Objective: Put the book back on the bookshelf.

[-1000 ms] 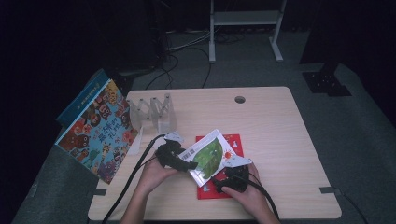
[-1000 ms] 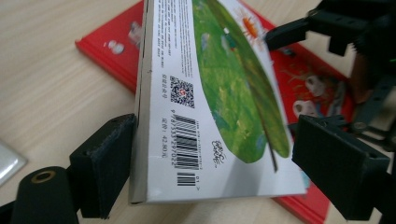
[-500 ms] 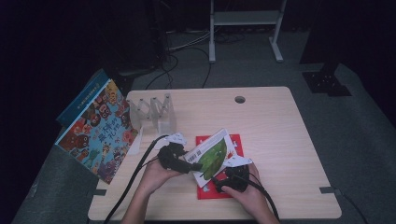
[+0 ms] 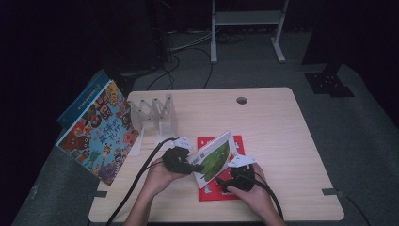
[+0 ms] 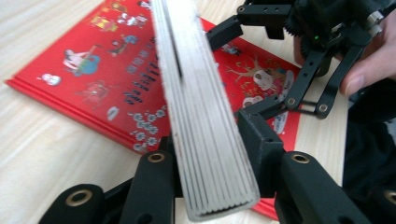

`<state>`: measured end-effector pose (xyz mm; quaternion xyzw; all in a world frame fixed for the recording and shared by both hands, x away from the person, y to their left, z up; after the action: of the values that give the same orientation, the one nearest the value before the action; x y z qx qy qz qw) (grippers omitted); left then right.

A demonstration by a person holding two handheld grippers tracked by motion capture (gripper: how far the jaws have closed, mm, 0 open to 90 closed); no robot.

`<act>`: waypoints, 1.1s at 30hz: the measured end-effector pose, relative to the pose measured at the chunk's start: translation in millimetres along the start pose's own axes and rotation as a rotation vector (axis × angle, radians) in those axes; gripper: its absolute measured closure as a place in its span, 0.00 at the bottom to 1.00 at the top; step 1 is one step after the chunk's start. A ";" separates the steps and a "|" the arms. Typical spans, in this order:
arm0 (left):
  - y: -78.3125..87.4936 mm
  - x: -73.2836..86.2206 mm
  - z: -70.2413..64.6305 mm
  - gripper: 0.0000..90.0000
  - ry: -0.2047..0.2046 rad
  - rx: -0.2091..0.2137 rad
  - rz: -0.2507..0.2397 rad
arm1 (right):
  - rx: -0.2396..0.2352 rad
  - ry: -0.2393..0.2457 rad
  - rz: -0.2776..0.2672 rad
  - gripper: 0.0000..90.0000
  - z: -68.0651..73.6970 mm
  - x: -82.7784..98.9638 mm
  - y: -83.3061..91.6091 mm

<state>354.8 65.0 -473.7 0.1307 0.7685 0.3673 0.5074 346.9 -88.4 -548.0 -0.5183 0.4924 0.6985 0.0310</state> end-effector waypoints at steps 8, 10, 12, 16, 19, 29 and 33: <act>6.5 -1.2 6.5 0.82 -0.019 -0.037 -0.037 | 0.020 0.002 0.003 0.16 -22.1 5.6 12.7; 6.2 -0.6 6.0 0.81 -0.026 -0.029 -0.045 | 0.015 -0.003 -0.005 0.16 -29.9 7.2 17.2; 4.5 1.0 4.8 0.81 -0.039 -0.024 -0.039 | 0.018 -0.017 -0.011 0.16 -39.3 9.8 21.0; -4.9 4.6 3.8 0.75 -0.058 -0.035 -0.015 | 0.048 -0.043 -0.003 0.16 -60.9 18.1 27.2; -8.5 4.6 3.8 0.75 -0.057 -0.037 -0.014 | 0.089 -0.064 0.001 0.16 -77.7 24.2 32.7; -7.7 4.1 2.9 0.83 -0.048 -0.049 0.027 | 0.167 -0.128 0.046 0.17 -114.7 45.1 43.7; -6.0 4.2 3.9 0.83 -0.048 -0.050 0.083 | 0.180 -0.141 0.059 0.17 -122.6 50.7 46.8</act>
<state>357.3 64.9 -481.6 0.1586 0.7406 0.4036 0.5133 382.7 -224.4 -552.8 -0.4481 0.5648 0.6869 0.0913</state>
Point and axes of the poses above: each handheld gripper's, and its own axes: y roughly backward along the jaws, x roughly out of its underside, z roughly to its left, the point moved 8 cm from there along -y, roughly forward along the jaws, and after that the axes turned 2 degrees about y, right-handed, at the moved point
